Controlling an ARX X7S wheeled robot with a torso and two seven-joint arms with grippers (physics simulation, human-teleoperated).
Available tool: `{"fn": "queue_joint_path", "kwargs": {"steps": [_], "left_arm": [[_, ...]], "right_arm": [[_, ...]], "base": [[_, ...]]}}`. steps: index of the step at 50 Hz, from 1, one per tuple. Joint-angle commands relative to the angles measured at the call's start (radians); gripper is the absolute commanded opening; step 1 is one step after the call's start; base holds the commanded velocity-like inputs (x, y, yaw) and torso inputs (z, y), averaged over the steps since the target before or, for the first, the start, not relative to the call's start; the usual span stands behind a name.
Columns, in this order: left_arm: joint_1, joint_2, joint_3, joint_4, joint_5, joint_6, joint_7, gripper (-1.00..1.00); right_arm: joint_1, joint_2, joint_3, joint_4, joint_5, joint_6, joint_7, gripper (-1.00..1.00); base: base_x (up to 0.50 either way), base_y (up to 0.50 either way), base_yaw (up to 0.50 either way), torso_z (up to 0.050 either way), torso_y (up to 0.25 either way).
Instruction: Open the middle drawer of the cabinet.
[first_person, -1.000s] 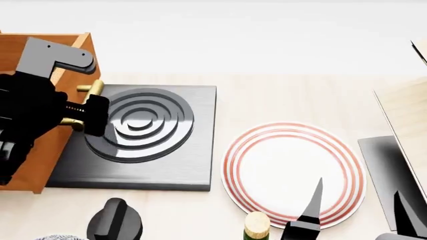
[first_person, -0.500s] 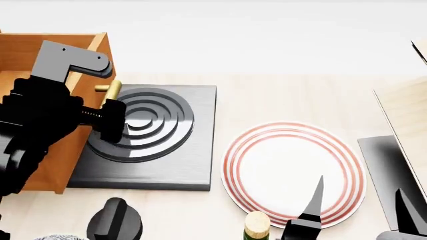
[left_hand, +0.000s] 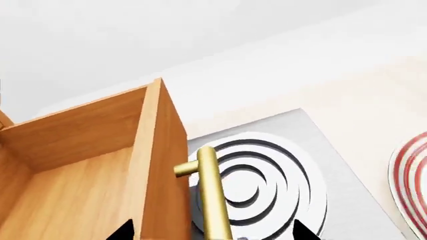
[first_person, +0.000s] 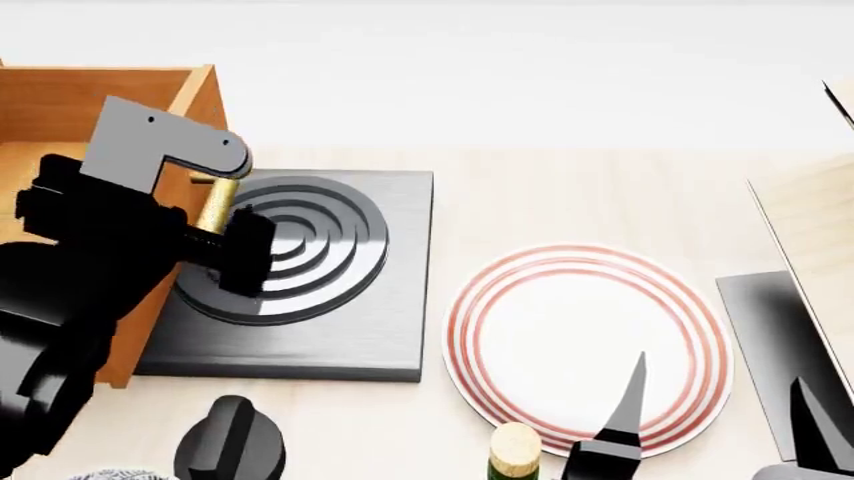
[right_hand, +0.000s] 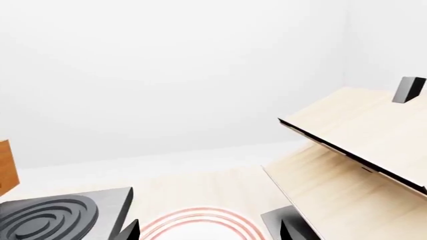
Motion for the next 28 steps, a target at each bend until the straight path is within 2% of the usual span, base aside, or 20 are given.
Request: {"fn": "queue_joint_path", "kwargs": {"steps": [1,13,22,28], "left_arm": [[0.067,0.017,0.062,0.228,-0.148,0.038,0.020,1.00],[0.167,-0.023,0.100,0.535,-0.140,0.057,-0.022,1.00],[0.218,-0.035,0.091,0.590,-0.092,0.171,-0.094,1.00],[0.301,-0.051,0.062,0.662,-0.068,0.254,-0.151,1.00]], "right_arm": [[0.005,0.000,-0.008,0.001,-0.001,0.001,0.002,1.00],[0.020,-0.003,-0.018,0.014,0.001,0.002,-0.003,1.00],[0.028,-0.001,-0.022,0.018,0.003,0.005,-0.003,1.00],[0.036,-0.004,-0.029,0.029,-0.006,0.000,-0.008,1.00]], "base": [[0.00,0.00,0.00,0.000,0.000],[0.00,0.00,0.00,0.000,0.000],[0.00,0.00,0.00,0.000,0.000],[0.00,0.00,0.00,0.000,0.000]]}}
